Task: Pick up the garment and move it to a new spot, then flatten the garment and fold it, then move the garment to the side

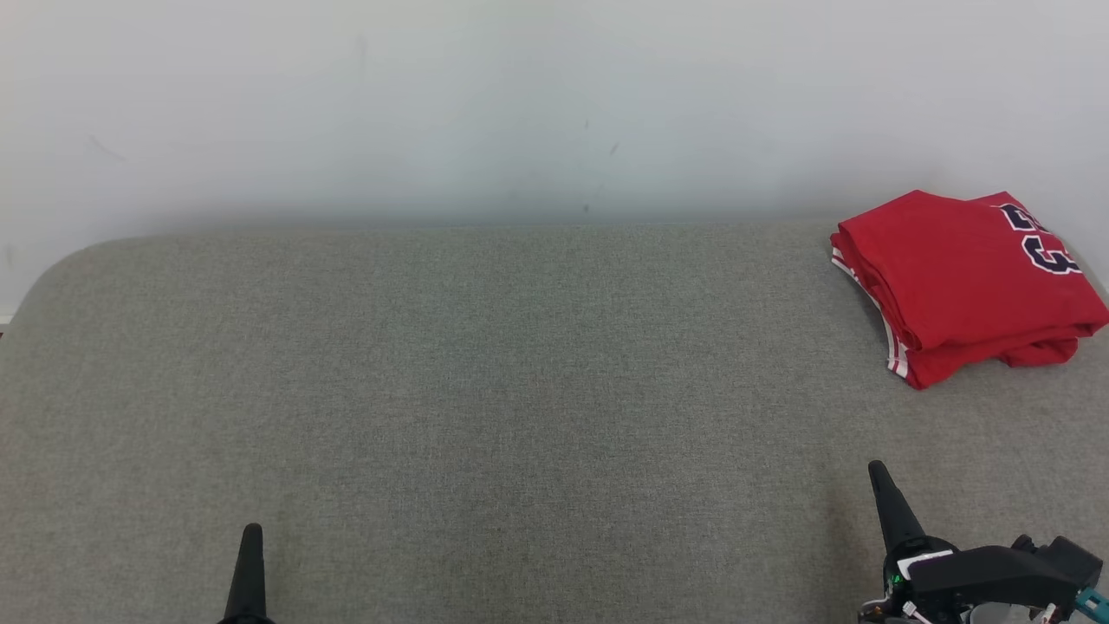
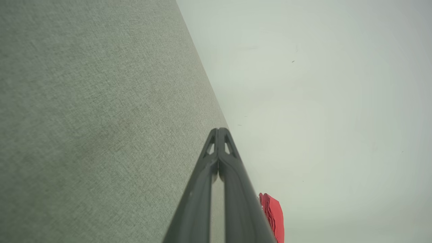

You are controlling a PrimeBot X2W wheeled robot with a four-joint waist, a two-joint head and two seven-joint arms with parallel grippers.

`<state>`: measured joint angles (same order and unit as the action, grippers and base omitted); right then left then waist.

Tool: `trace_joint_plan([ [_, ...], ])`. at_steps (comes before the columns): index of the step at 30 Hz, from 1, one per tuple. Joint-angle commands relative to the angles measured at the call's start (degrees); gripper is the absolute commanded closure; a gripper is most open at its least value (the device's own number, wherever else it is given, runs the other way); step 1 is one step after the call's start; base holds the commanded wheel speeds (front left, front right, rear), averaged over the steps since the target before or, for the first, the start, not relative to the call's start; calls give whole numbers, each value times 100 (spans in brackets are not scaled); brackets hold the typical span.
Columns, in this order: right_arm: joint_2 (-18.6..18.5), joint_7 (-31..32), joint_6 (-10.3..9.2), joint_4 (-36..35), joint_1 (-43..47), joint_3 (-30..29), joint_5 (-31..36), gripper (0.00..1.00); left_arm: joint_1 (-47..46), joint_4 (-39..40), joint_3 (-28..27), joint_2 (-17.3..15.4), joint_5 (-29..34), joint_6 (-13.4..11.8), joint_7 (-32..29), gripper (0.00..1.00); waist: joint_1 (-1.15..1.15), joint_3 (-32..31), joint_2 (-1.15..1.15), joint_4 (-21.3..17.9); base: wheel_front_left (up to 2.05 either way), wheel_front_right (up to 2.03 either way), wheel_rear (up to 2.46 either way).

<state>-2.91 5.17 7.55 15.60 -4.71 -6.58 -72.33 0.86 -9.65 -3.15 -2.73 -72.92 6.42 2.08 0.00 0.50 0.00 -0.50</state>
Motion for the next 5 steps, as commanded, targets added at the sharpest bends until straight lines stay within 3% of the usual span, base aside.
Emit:
trace_joint_plan([
  [1,2,52,-8,-44,-92,-22,-134,100,-99,56,-26,-20,-140,15,-29,100,0,-1,0,2,0,0,0],
  [5,3,113,-8,-42,-120,-38,-338,100,-117,62,-38,-20,-360,29,-67,100,0,-4,0,6,0,0,0],
])
